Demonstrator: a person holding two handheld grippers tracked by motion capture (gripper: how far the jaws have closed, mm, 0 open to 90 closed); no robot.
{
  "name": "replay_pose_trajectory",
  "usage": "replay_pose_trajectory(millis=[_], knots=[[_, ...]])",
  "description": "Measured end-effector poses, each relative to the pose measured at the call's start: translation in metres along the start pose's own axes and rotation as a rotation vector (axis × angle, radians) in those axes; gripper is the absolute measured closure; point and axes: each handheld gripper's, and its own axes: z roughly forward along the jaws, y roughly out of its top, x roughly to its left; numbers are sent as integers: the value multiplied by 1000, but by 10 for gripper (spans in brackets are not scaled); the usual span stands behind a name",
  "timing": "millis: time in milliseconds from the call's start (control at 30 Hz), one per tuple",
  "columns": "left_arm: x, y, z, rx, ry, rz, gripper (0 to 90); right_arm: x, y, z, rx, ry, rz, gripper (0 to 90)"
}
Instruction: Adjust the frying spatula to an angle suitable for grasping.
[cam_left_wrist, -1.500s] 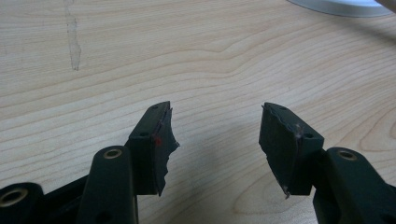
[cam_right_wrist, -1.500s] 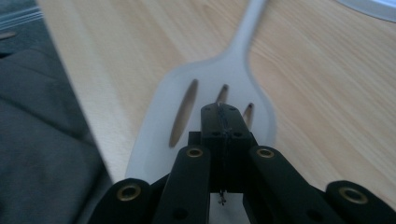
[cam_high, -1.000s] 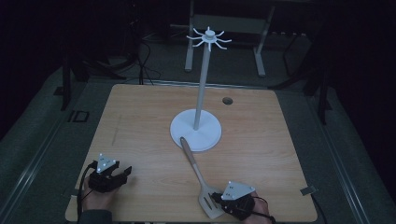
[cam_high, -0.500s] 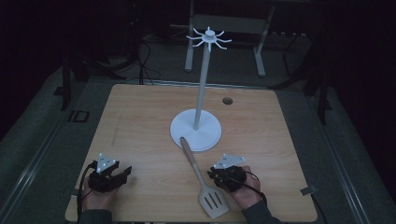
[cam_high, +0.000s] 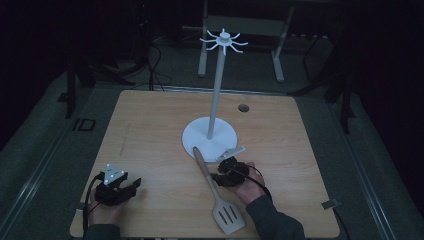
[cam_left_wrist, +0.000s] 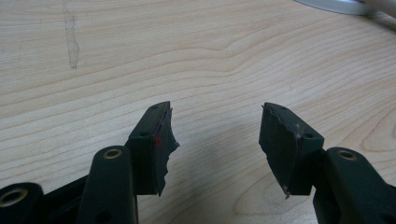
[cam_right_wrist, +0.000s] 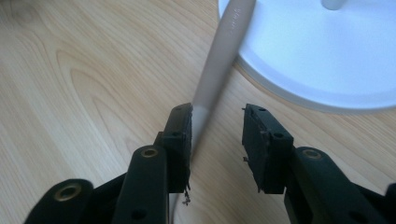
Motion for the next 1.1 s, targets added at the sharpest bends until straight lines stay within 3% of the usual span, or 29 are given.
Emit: replay_pose_trajectory(millis=[367, 567, 867, 1100], knots=[[0, 0, 0, 0, 1, 1, 443, 5, 17, 41, 103, -2, 29, 605], [0, 0, 0, -1, 2, 2, 443, 9, 18, 59, 159, -42, 8, 652], [0, 0, 0, -1, 1, 1, 443, 7, 21, 56, 217, -58, -6, 712], [0, 0, 0, 4, 2, 2, 443, -15, 13, 46, 215, -89, 31, 746]])
